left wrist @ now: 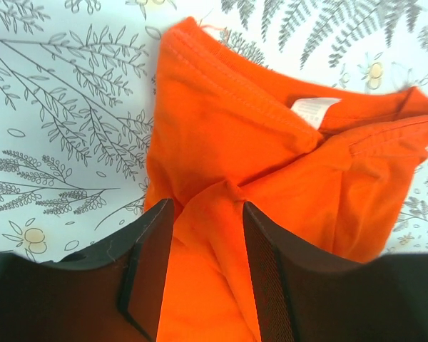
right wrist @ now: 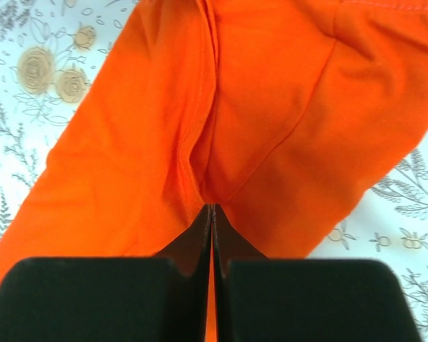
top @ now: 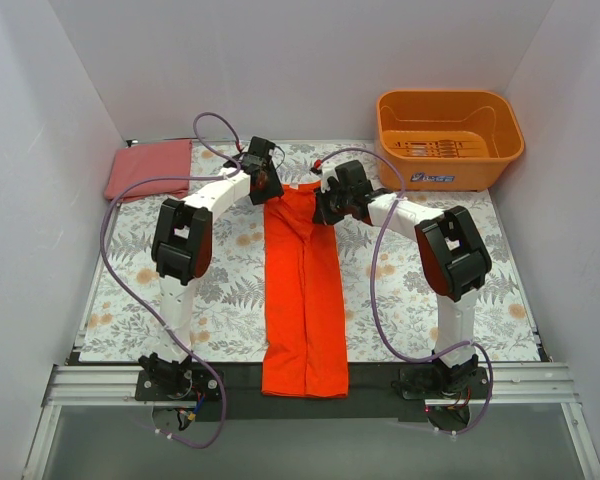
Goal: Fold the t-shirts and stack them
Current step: Fold the tshirt
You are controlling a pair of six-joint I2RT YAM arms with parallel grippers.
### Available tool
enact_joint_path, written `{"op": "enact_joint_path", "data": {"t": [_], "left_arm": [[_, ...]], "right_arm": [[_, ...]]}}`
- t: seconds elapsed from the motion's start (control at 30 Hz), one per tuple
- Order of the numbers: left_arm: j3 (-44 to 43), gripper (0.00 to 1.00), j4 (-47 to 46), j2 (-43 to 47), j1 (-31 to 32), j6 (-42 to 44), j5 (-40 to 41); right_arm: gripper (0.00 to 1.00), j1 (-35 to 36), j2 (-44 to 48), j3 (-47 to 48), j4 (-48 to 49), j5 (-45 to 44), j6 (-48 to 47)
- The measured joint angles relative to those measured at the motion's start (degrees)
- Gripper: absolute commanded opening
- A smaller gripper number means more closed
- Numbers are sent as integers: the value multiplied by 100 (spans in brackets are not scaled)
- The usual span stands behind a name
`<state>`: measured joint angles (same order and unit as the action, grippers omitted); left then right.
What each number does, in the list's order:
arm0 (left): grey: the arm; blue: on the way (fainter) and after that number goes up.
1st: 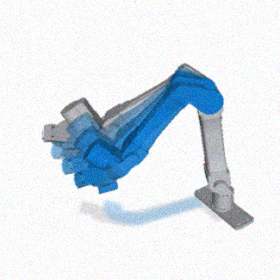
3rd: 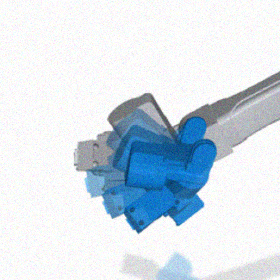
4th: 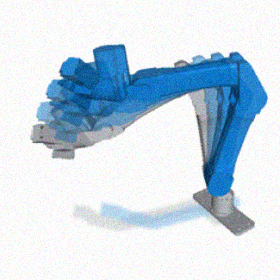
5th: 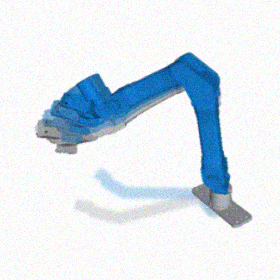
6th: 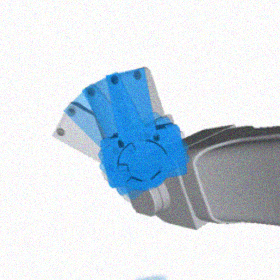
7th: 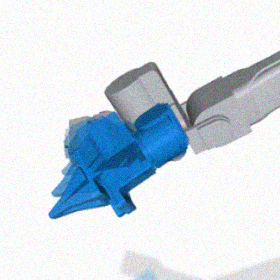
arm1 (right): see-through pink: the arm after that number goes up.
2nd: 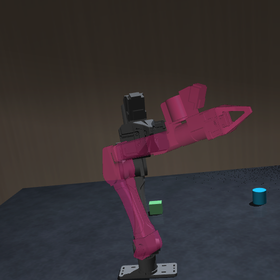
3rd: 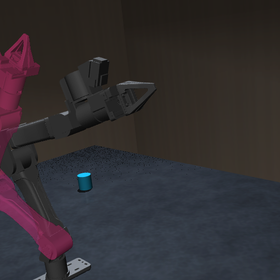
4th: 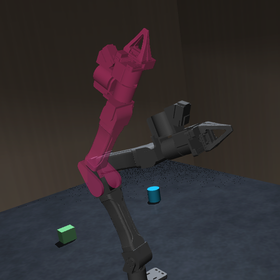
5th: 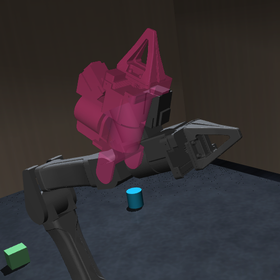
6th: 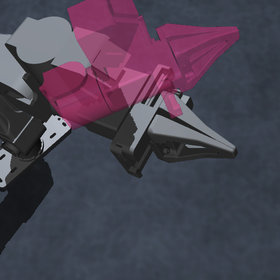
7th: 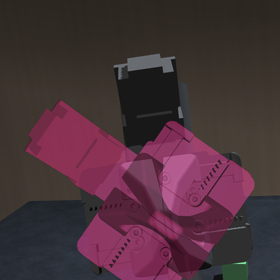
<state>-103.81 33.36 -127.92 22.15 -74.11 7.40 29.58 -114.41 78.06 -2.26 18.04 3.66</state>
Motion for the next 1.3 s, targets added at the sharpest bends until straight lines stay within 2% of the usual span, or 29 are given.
{"op": "enact_joint_path", "data": {"t": [0.2, 0.53, 1.07, 1.3], "left_arm": [[70, 42, -173, 127, 0, 0, 15], [503, 36, -256, 363, 0, -4, -22], [745, 38, -280, 376, 0, -306, -125], [732, 26, -302, 345, 0, -361, -118]], "right_arm": [[1, -2, -42, 90, -136, -232, -269], [3, 0, -131, 136, -225, -527, -540], [2, 0, -144, 136, -249, 201, -310], [5, 0, -146, 133, -249, 450, -33]]}}
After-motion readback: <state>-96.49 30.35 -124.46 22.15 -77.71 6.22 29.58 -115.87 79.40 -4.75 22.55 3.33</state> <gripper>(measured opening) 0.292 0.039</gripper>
